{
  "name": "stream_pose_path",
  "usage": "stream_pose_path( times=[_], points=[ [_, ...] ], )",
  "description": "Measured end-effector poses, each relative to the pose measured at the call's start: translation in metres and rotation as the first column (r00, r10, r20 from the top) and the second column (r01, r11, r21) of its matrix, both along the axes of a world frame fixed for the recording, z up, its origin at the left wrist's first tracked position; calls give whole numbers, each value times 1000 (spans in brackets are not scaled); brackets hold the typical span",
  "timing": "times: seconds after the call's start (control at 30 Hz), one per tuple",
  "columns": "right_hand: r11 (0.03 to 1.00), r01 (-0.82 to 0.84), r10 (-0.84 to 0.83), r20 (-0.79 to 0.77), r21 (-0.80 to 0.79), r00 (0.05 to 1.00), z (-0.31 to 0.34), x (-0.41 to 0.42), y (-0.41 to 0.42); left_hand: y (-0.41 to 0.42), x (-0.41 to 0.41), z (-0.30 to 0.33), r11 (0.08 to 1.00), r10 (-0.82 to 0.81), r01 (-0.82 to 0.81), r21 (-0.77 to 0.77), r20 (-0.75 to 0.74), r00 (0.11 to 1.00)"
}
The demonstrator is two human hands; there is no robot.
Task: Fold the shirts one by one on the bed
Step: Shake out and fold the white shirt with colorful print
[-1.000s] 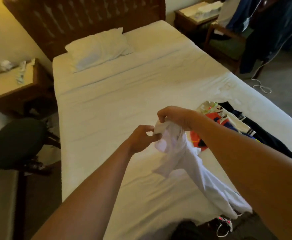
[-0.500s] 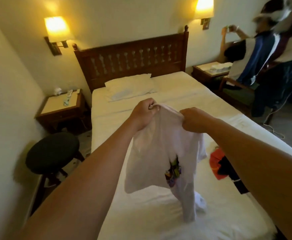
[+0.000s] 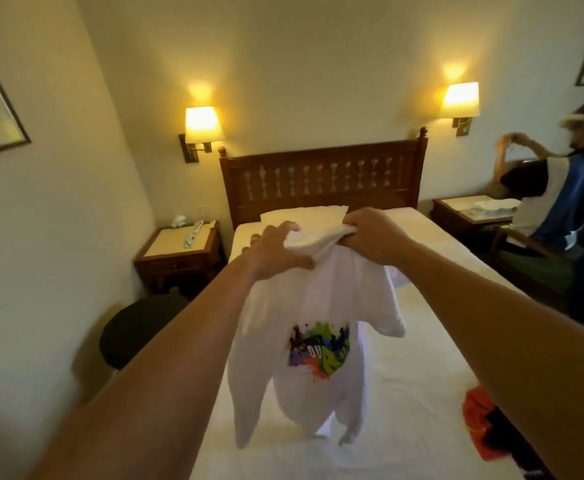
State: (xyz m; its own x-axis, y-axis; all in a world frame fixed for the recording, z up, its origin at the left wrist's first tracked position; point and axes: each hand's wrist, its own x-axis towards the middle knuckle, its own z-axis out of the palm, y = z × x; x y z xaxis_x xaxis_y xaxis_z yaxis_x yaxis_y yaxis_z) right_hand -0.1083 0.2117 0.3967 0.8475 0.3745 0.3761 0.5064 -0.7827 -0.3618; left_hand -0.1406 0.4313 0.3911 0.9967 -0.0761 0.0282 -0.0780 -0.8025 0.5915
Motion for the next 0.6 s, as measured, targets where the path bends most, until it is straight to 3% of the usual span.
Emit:
stream_pose_path(
  times=[0.1, 0.2, 0.33, 0.47, 0.53, 0.6],
  points=[
    [995, -86, 83, 60, 44, 995, 38, 3, 18, -21, 4, 9, 990, -109, 122, -72, 159, 981],
    [988, -78, 83, 28, -132, 996, 48, 12, 14, -16, 13, 20, 990, -52, 86, -112, 274, 960],
    [887, 54, -120, -117, -459, 986, 24, 27, -14, 6, 19, 32, 1000, -20, 22, -4, 256, 966],
    [938, 105, -170, -174, -330, 970, 34, 36, -21, 24, 31, 34, 979, 76, -115, 170, 220, 972],
    [954, 99, -124, -70, -284, 990, 55, 39, -12, 25, 34, 34, 940, 123, -164, 299, 153, 981],
    [977, 60, -52, 41, -205, 998, 73, 36, 3, 19, 33, 34, 935, 153, -175, 307, 95, 984]
  ],
)
